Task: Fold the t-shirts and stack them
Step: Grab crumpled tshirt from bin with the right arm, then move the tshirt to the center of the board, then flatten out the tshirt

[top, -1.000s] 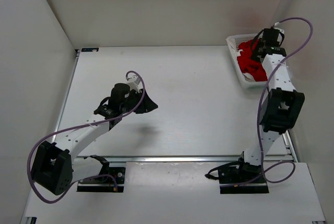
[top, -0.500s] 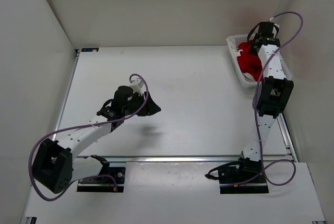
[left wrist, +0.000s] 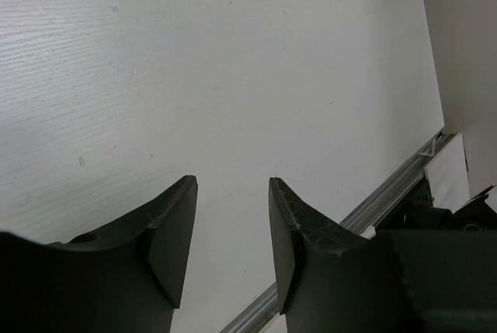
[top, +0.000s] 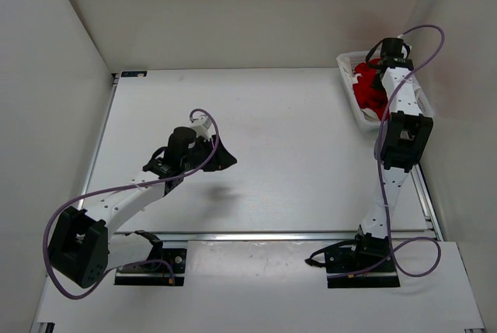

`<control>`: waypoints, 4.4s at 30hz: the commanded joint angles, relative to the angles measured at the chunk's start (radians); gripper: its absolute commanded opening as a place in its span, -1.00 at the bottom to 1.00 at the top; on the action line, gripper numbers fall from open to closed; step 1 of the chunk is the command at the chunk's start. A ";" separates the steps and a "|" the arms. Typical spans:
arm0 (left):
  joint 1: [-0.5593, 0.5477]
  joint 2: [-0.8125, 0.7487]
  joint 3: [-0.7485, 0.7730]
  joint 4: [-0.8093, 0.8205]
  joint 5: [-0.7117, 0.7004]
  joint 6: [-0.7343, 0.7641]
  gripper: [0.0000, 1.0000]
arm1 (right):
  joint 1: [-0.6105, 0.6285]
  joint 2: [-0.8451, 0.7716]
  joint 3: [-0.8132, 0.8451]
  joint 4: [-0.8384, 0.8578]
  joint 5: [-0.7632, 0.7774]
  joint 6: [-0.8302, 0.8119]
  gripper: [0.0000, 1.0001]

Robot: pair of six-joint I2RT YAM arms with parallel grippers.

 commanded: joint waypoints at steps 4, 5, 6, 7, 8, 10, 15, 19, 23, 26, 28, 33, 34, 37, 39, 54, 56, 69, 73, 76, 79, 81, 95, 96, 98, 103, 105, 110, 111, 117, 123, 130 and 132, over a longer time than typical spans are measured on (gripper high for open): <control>-0.004 -0.027 -0.002 -0.001 -0.012 0.005 0.01 | -0.001 -0.019 0.032 0.063 -0.022 -0.002 -0.85; -0.006 -0.025 0.002 -0.004 -0.019 0.003 0.00 | -0.001 -0.021 0.044 0.063 -0.025 0.004 -1.00; -0.003 -0.023 0.002 -0.001 -0.009 0.006 -0.02 | 0.002 -0.033 0.061 0.057 -0.026 0.000 -1.00; -0.001 -0.022 0.002 -0.009 -0.012 0.003 -0.02 | 0.002 -0.052 0.067 0.040 -0.026 0.010 -1.00; 0.002 -0.025 0.007 -0.006 -0.010 0.003 -0.04 | 0.007 -0.058 0.076 0.041 -0.026 0.015 -1.00; 0.009 -0.028 0.033 -0.024 0.002 0.002 -0.03 | 0.031 -0.151 0.069 0.048 -0.020 0.000 -1.00; 0.003 -0.025 0.102 -0.055 0.005 0.000 -0.01 | 0.087 -0.399 0.080 0.086 -0.133 -0.017 -1.00; 0.064 -0.034 0.123 -0.066 0.036 -0.032 0.01 | 0.152 -0.646 -0.018 0.191 -0.409 0.036 -1.00; 0.130 -0.059 0.160 -0.110 0.042 -0.032 0.01 | 0.362 -0.826 -0.105 0.319 -0.542 0.021 -1.00; 0.190 -0.083 0.163 -0.118 0.044 -0.044 0.03 | 0.500 -0.854 -0.060 0.369 -0.646 0.027 -0.99; 0.239 -0.098 0.162 -0.110 0.063 -0.072 0.06 | 0.518 -0.840 -0.008 0.397 -0.763 0.079 -1.00; 0.313 -0.128 0.134 -0.104 0.073 -0.087 0.12 | 0.423 -0.816 -0.057 0.521 -0.968 0.243 -1.00; 0.318 -0.131 0.123 -0.104 0.070 -0.090 0.14 | 0.401 -0.825 -0.157 0.558 -1.018 0.266 -1.00; 0.339 -0.160 0.091 -0.096 0.045 -0.093 0.16 | 0.294 -0.882 -0.515 0.802 -1.105 0.403 -1.00; 0.359 -0.160 0.077 -0.110 0.037 -0.098 0.16 | 0.248 -0.879 -0.757 0.951 -1.131 0.472 -1.00; 0.135 -0.131 -0.100 -0.250 -0.298 -0.034 0.43 | 0.240 -0.691 -0.876 0.720 -0.722 0.296 -0.23; 0.118 -0.123 -0.145 -0.256 -0.321 -0.035 0.49 | 0.295 -0.748 -0.954 0.690 -0.622 0.280 -0.24; 0.136 0.232 -0.084 -0.014 -0.322 -0.116 -0.54 | 0.505 -0.862 -1.387 0.750 -0.367 0.259 -0.45; 0.152 0.270 -0.022 0.006 -0.329 -0.129 -0.82 | 0.528 -0.859 -1.442 0.801 -0.482 0.305 -0.22; 0.154 0.288 -0.018 0.017 -0.329 -0.135 -0.97 | 0.534 -0.848 -1.473 0.859 -0.527 0.325 -0.21; 0.164 0.300 -0.032 0.031 -0.328 -0.138 -1.00 | 0.551 -0.802 -1.459 0.848 -0.519 0.306 -0.21; 0.169 0.306 -0.032 0.060 -0.305 -0.152 -1.00 | 0.551 -0.768 -1.453 0.854 -0.557 0.311 -0.20; 0.146 0.299 -0.003 0.066 -0.303 -0.147 -1.00 | 0.559 -0.666 -1.381 0.991 -0.706 0.388 -0.88; 0.146 0.299 0.001 0.065 -0.305 -0.150 -1.00 | 0.556 -0.638 -1.346 0.996 -0.715 0.392 -1.00; 0.158 0.312 0.013 0.066 -0.305 -0.152 -1.00 | 0.538 -0.583 -1.223 0.970 -0.740 0.405 -1.00; 0.213 0.296 0.079 0.046 -0.306 -0.152 -1.00 | 0.432 -0.403 -0.771 0.925 -0.865 0.506 -1.00; 0.233 0.293 0.109 0.045 -0.318 -0.147 -1.00 | 0.400 -0.304 -0.561 0.777 -0.856 0.501 -0.82; 0.295 0.306 0.151 0.009 -0.325 -0.149 -1.00 | 0.390 -0.283 -0.371 0.470 -0.762 0.331 -0.23; 0.316 0.315 0.171 0.011 -0.334 -0.149 -1.00 | 0.389 -0.349 -0.494 0.526 -0.734 0.329 -0.23; 0.394 0.374 0.397 -0.056 -0.352 -0.133 -0.50 | 0.373 -0.688 -1.059 0.742 -0.656 0.411 -0.43; 0.385 0.397 0.530 -0.173 -0.359 -0.055 0.51 | 0.430 -0.915 -1.425 0.775 -0.572 0.398 -0.48; 0.330 0.123 -0.048 -0.035 -0.242 -0.188 -0.23 | 0.519 -1.081 -1.631 0.787 -0.523 0.386 -0.50; 0.303 0.066 -0.158 -0.039 -0.259 -0.210 -0.23 | 0.539 -1.119 -1.649 0.779 -0.502 0.383 -0.48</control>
